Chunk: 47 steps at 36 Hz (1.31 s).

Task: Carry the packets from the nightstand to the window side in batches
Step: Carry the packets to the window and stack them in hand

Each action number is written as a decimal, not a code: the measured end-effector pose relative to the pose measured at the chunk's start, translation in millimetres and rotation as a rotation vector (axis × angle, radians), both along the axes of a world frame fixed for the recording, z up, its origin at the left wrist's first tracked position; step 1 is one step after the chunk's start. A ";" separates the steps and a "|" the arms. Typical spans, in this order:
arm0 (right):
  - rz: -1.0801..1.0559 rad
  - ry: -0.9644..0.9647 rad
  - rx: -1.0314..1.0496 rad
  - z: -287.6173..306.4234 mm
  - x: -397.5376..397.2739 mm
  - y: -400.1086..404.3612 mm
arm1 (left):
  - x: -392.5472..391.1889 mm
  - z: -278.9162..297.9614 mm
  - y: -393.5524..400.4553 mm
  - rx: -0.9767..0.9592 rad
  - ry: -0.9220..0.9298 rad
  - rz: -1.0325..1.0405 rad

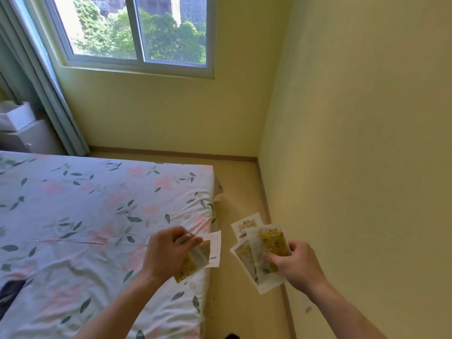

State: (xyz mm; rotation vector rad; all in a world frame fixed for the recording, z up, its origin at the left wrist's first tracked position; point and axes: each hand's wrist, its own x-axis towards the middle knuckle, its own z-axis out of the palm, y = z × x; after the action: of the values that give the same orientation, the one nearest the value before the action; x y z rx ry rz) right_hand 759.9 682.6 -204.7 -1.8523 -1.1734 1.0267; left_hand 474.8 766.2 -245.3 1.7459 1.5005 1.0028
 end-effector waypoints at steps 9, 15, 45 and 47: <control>0.083 0.058 -0.004 -4.1 44.1 185.0 | 38.9 13.6 146.8 0.022 -0.053 0.137; 0.124 0.125 0.023 11.0 69.9 292.8 | 66.6 35.1 248.9 0.028 -0.065 0.142; 0.691 0.136 0.044 27.5 143.2 867.3 | 146.5 27.7 649.8 0.023 -0.122 0.755; 0.715 0.152 0.044 26.0 133.9 908.7 | 140.4 22.8 685.2 0.019 -0.125 0.789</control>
State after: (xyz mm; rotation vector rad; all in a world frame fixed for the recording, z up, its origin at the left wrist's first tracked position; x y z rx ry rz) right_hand 893.9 1591.3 -178.7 -1.2948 -1.7955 1.4711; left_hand 615.2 1451.4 -222.5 1.0530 2.1467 1.4628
